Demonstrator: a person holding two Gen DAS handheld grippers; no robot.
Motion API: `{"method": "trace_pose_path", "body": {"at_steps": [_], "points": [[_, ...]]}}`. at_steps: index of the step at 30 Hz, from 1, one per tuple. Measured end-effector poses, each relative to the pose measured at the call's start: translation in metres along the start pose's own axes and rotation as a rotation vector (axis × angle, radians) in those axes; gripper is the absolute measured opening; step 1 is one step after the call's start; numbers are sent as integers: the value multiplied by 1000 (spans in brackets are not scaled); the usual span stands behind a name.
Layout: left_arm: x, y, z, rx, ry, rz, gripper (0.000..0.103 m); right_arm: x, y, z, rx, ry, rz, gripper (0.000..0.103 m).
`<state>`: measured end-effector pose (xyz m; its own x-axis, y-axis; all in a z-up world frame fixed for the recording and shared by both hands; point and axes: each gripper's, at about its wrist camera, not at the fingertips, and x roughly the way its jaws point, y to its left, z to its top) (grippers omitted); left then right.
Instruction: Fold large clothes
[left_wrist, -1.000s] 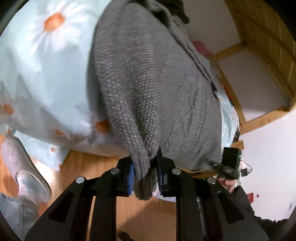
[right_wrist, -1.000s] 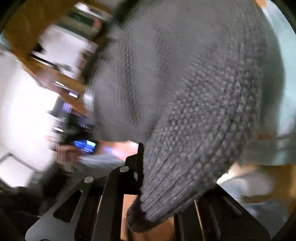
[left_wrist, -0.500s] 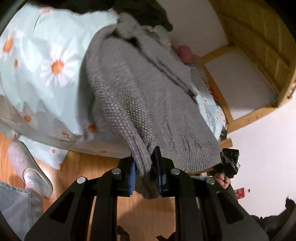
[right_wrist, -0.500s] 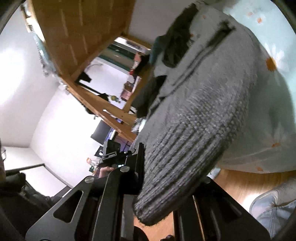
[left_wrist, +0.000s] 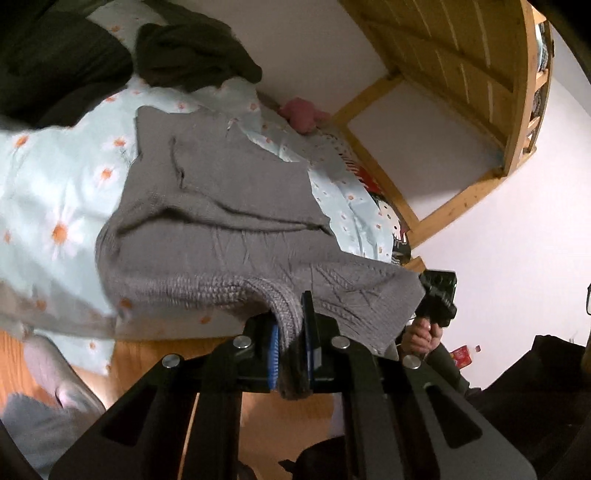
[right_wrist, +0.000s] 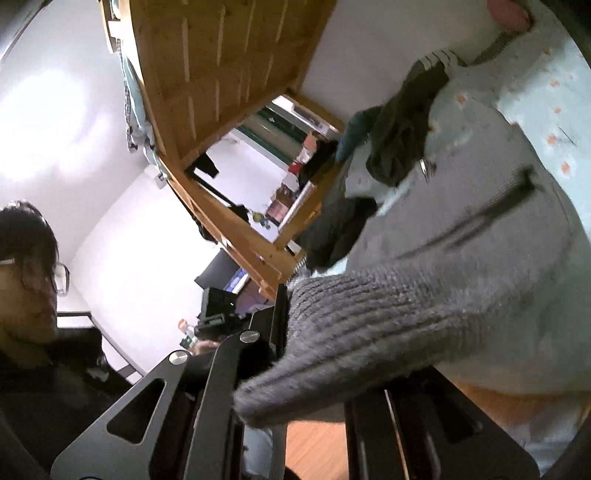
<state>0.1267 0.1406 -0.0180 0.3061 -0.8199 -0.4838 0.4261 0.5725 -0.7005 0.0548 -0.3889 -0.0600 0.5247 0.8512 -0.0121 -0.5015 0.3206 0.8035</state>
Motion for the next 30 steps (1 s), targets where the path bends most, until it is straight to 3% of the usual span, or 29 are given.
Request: {"method": "trace_pose_path", "body": {"at_steps": [7, 18, 24, 26, 30], "points": [[23, 11, 70, 15, -52, -12, 9, 50, -9, 72, -65, -18, 43, 9], [35, 51, 229, 31, -152, 31, 9, 102, -70, 213, -19, -157, 10, 9], [74, 91, 307, 34, -171, 86, 9, 151, -136, 291, 33, -157, -109, 9], [91, 106, 325, 39, -172, 146, 9, 173, -170, 313, 76, -135, -194, 9], [152, 152, 352, 45, -101, 339, 12, 213, -246, 332, 227, -66, -397, 10]]}}
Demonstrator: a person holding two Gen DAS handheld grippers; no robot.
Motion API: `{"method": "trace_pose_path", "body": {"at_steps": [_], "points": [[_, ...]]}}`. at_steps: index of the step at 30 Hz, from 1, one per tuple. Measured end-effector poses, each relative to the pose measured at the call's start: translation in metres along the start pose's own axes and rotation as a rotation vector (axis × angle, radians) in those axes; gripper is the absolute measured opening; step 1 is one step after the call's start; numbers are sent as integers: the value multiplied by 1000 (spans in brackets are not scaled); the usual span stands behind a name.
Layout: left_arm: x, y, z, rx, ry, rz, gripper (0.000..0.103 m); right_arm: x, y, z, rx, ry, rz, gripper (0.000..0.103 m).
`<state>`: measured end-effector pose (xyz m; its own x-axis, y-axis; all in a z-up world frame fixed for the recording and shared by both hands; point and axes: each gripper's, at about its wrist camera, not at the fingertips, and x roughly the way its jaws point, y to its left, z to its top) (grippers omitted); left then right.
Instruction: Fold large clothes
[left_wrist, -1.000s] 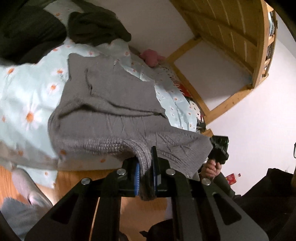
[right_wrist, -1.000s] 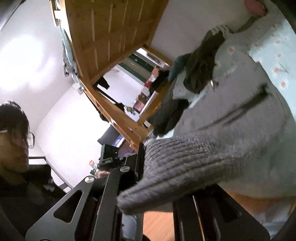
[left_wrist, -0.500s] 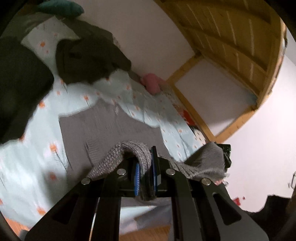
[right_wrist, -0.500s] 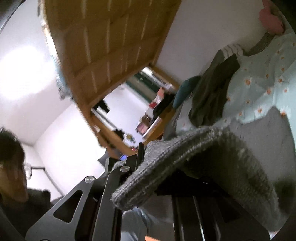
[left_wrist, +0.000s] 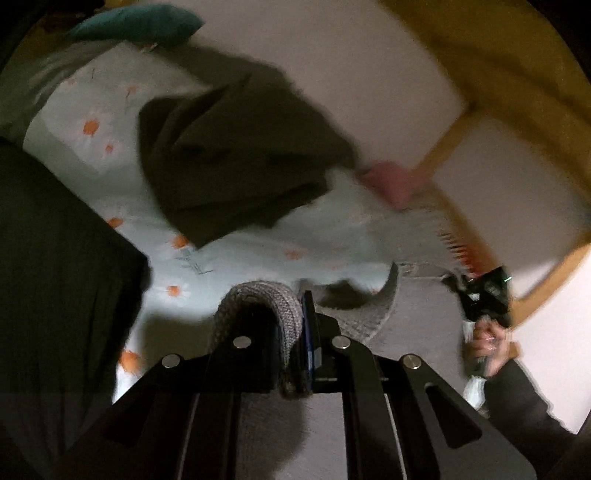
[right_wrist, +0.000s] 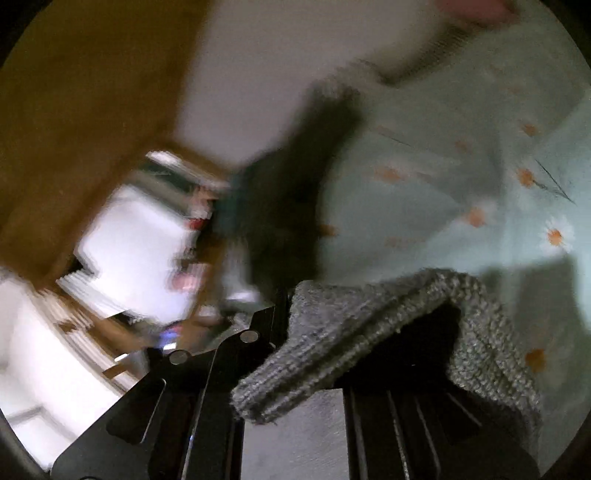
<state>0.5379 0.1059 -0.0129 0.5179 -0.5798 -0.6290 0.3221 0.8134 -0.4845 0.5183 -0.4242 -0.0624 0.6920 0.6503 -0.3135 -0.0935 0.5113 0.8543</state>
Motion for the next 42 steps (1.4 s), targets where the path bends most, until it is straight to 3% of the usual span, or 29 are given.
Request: {"method": "trace_pose_path", "body": {"at_steps": [1, 3, 5, 6, 7, 10, 11, 12, 13, 14, 16, 19, 22, 25, 26, 29, 32, 34, 40, 42], "points": [[17, 5, 1, 11, 24, 45, 12, 15, -12, 3, 44, 28, -71, 12], [47, 13, -3, 30, 69, 123, 15, 39, -29, 3, 77, 70, -133, 17], [66, 22, -10, 24, 92, 166, 18, 53, -35, 2, 70, 78, -168, 47], [71, 28, -12, 6, 92, 154, 20, 53, -38, 3, 75, 50, -156, 89], [73, 32, -14, -9, 91, 143, 20, 46, -40, 8, 87, -40, -139, 100], [69, 41, -11, -45, 70, 87, 24, 23, -48, 26, 178, -195, -111, 100], [66, 41, -9, -51, 65, 68, 32, 13, -50, 33, 216, -240, -97, 100], [59, 38, -3, -56, 50, 36, 49, 6, -47, 39, 222, -259, -112, 100], [52, 33, 1, -55, 28, 14, 59, 0, -40, 45, 200, -266, -135, 100], [45, 28, 4, -49, -1, 13, 99, -5, -30, 48, 165, -262, -161, 100], [23, 12, 15, -9, -110, 71, 97, -11, 0, 46, 72, -224, -223, 100], [4, -9, 30, -4, -138, 98, 97, -9, 49, 17, -97, -116, -295, 100], [2, -39, 21, -21, -83, 86, 97, 8, 107, -47, -398, 53, -557, 100], [10, -91, -23, 37, -21, 172, 97, 18, 127, -105, -593, 89, -754, 100], [18, -111, -47, 64, -11, 230, 97, 21, 126, -125, -612, 108, -804, 100], [40, -138, -98, 108, 10, 326, 97, 26, 109, -156, -562, 173, -835, 100], [80, -128, -131, 133, 118, 441, 97, 40, 71, -178, -530, 240, -908, 100], [91, -118, -140, 141, 113, 452, 98, 42, 61, -185, -559, 200, -892, 100], [94, -119, -141, 165, 134, 495, 99, 45, 59, -180, -528, 235, -906, 101], [93, -120, -144, 174, 127, 501, 99, 45, 64, -181, -525, 208, -893, 100]]}}
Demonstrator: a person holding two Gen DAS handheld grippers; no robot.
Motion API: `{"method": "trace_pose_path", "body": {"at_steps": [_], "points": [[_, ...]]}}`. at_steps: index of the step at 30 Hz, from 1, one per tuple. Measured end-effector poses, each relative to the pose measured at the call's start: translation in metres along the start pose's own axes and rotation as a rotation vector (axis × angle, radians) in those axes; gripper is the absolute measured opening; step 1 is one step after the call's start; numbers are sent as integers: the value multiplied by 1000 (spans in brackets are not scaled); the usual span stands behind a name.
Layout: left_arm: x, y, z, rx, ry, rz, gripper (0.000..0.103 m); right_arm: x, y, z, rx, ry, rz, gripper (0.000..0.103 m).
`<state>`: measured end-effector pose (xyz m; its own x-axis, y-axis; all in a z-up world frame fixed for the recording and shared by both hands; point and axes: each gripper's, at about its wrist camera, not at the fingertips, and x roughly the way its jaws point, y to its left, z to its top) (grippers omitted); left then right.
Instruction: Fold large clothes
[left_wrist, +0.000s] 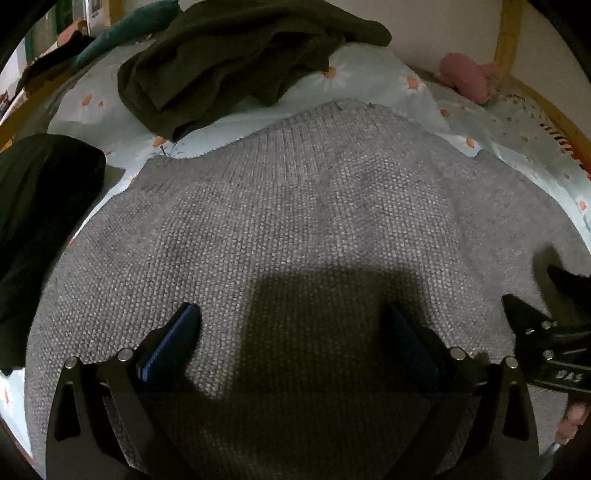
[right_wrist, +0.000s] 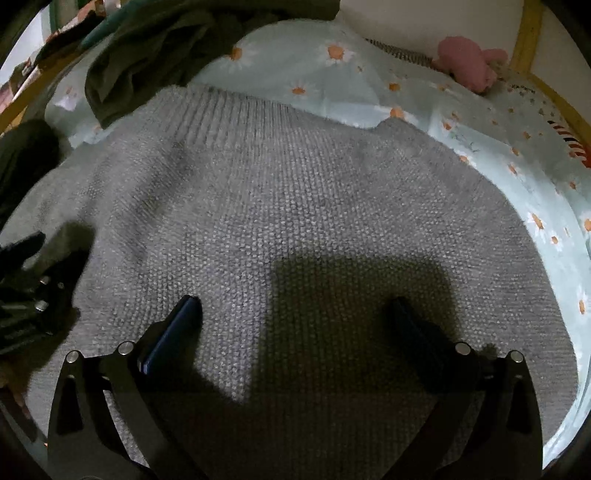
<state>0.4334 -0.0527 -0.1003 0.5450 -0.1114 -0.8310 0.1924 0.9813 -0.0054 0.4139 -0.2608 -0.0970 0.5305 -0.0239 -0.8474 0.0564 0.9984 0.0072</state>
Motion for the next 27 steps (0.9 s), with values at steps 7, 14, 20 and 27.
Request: {"method": "trace_pose_path", "body": {"at_steps": [7, 14, 20, 27], "points": [[3, -6, -4, 16, -11, 10, 99, -90, -62, -72, 365, -202, 420, 100], [3, -6, -5, 10, -22, 7, 99, -70, -120, -147, 784, -129, 750, 100], [3, -6, -5, 10, -31, 0, 99, -25, -137, -166, 1070, -122, 955, 100], [2, -6, -6, 8, -37, -3, 99, -26, -128, -122, 1020, -167, 847, 101]]}}
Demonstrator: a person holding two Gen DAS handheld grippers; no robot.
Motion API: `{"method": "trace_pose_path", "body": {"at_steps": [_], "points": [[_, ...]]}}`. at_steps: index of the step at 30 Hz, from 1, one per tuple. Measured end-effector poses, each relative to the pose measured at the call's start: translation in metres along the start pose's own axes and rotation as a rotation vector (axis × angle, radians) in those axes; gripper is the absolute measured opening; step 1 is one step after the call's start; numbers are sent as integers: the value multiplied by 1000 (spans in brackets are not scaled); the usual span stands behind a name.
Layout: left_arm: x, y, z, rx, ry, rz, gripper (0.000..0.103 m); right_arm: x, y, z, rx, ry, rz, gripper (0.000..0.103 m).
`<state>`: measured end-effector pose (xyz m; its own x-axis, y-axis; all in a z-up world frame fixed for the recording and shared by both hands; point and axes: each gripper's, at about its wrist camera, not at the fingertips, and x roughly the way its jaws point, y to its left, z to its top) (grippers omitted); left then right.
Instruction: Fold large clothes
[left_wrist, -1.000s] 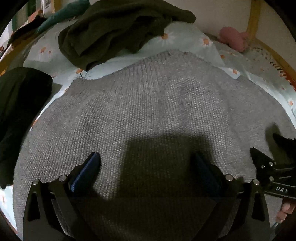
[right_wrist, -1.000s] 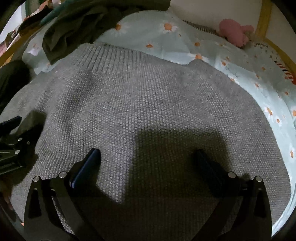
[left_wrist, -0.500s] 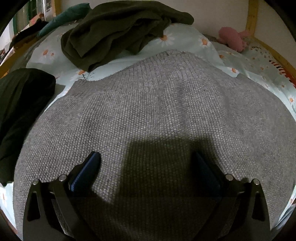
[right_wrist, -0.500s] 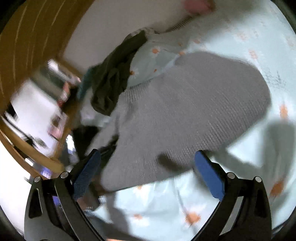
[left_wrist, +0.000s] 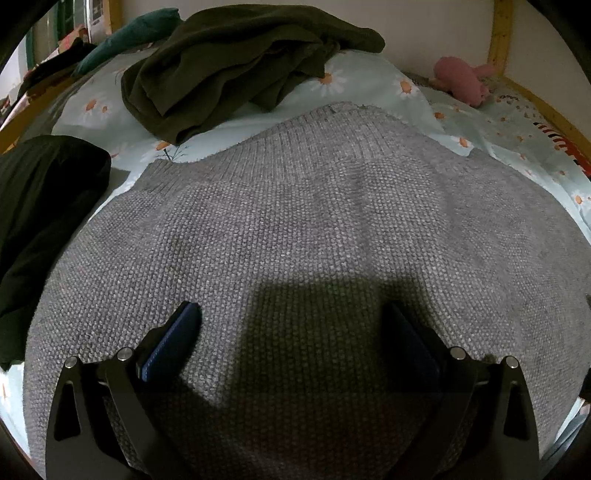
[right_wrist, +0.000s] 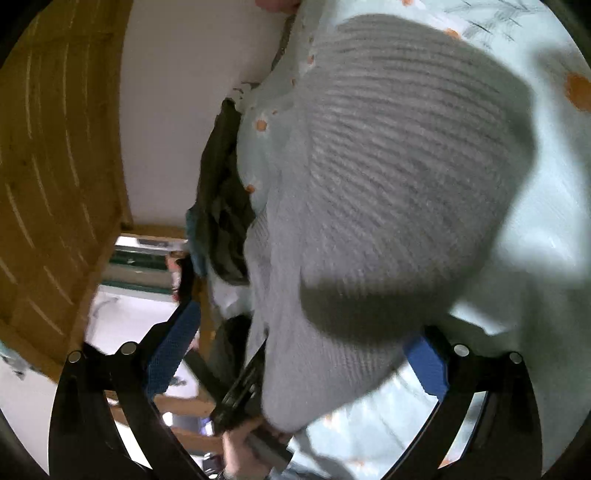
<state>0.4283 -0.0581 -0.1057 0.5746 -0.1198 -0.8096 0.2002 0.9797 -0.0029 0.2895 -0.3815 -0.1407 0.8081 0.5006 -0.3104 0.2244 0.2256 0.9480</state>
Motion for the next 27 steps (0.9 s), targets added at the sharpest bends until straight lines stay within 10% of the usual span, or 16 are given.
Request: {"method": "trace_pose_path", "body": {"at_steps": [5, 8, 15, 21, 27], "points": [[-1, 0, -1, -1, -3, 1, 99, 22, 21, 9, -104, -54, -105, 100], [-2, 0, -3, -4, -8, 7, 99, 16, 24, 7, -114, -104, -235, 31], [-12, -18, -13, 25, -8, -17, 99, -40, 52, -26, -216, -192, -164, 28], [-17, -69, -22, 97, 4, -32, 99, -73, 135, -80, -684, -372, -403, 28], [-46, -55, -22, 23, -17, -83, 98, -51, 168, -111, -855, -401, -510, 28]]}}
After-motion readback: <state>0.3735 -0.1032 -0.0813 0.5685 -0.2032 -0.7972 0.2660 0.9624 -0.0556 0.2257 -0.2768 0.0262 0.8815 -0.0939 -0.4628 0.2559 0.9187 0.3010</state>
